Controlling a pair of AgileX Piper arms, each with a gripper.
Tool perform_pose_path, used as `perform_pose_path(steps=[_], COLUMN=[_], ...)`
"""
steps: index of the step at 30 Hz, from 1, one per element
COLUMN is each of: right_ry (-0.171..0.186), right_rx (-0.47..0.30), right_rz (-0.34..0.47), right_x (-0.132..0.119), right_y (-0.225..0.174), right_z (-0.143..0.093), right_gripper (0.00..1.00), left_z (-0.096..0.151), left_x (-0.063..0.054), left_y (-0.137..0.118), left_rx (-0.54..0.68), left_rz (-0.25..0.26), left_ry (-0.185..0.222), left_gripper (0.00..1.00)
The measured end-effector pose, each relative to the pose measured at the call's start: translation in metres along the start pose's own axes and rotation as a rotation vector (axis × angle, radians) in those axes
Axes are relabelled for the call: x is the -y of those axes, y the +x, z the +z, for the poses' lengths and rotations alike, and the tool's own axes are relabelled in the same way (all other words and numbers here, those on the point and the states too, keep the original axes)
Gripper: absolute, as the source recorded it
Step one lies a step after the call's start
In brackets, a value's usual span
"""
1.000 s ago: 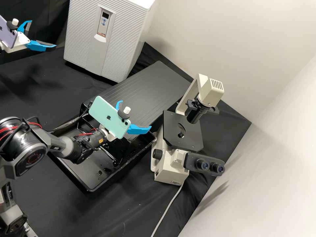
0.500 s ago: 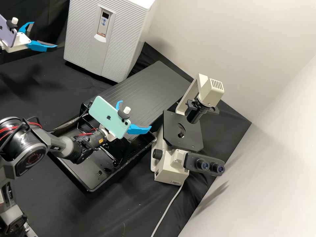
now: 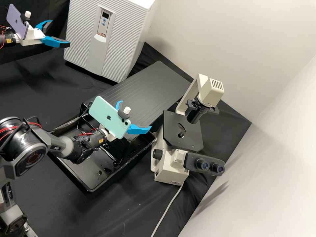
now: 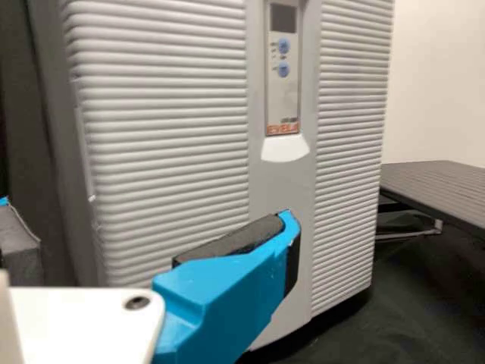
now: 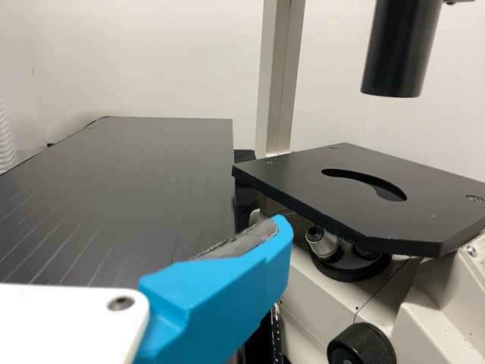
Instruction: Open the incubator door
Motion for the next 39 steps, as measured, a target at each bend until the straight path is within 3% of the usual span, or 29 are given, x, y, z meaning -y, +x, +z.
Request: perform_pose_path(steps=[8, 16, 26, 39], right_ry=[0.0, 0.0, 0.0, 0.0], right_rx=[0.0, 0.0, 0.0, 0.0], right_rz=[0.0, 0.0, 0.0, 0.0], right_x=[0.0, 0.0, 0.0, 0.0], right_y=[0.0, 0.0, 0.0, 0.0], right_z=[0.0, 0.0, 0.0, 0.0], right_gripper=[1.0, 1.0, 1.0, 1.0], left_z=[-0.007, -0.011, -0.005, -0.006], left_x=[-0.007, -0.01, -0.012, -0.01], left_y=[0.026, 0.045, 0.063, 0.07], left_rx=[0.015, 0.046, 0.112, 0.099], left_rz=[0.041, 0.025, 0.022, 0.02], left_ry=[0.006, 0.0, -0.075, -0.087], left_gripper=[1.0, 1.0, 1.0, 1.0])
